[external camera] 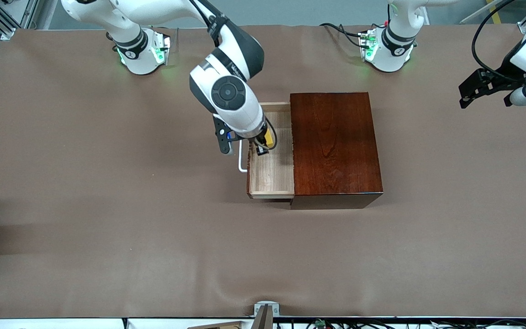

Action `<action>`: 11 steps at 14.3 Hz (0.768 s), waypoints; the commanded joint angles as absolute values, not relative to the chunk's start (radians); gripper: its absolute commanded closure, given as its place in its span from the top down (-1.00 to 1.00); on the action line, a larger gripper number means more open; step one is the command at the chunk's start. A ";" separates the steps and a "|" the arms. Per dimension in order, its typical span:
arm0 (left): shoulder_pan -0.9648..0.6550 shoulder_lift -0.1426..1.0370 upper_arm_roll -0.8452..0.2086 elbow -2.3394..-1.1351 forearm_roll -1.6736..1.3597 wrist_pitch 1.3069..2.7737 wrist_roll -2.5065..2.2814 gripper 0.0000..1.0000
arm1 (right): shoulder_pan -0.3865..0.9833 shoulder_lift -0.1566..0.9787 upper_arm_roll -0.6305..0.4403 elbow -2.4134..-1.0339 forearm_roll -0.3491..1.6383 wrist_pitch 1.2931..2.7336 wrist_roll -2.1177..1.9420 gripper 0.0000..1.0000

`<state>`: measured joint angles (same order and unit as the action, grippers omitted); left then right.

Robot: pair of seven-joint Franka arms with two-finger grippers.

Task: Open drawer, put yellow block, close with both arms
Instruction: 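Lower the cube into the drawer and open the right gripper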

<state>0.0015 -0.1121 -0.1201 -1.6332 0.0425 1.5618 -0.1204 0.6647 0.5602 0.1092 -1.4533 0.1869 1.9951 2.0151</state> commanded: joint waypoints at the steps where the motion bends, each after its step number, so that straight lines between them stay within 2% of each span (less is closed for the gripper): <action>1: 0.017 -0.123 -0.126 -1.629 0.020 1.548 -0.117 1.00 | 0.675 0.587 0.098 -1.456 0.169 2.035 2.048 -1.00; 11: 0.018 -0.123 -0.124 -1.629 0.020 1.548 -0.117 1.00 | 0.698 0.591 0.097 -1.477 0.169 2.037 2.201 -0.98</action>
